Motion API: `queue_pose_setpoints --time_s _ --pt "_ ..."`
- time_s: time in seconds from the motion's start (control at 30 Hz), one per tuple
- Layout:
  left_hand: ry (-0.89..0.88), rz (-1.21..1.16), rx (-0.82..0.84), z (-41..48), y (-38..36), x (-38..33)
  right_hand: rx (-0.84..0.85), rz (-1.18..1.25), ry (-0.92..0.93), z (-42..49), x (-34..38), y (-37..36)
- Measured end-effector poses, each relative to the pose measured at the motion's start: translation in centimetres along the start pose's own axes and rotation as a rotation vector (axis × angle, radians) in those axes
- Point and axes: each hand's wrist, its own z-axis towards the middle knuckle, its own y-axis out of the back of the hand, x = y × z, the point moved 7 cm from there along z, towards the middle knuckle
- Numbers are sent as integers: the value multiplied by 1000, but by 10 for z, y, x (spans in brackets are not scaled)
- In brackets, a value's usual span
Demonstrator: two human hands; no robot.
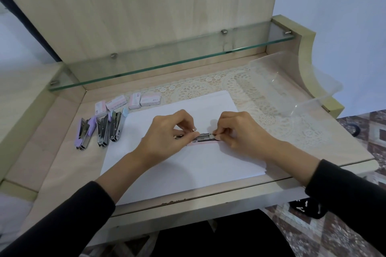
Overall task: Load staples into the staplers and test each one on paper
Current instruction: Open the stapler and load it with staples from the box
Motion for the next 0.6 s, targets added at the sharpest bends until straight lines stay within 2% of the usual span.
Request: queue_pose_setpoints --time_s 0.13,0.37,0.6 --pt "67 -59 -21 -4 0 2 -76 53 11 -6 3 6" --pt "14 98 -27 -9 0 5 -45 88 -26 -9 0 6" --pt "268 -113 80 -12 0 19 78 2 -68 -2 8 -2"
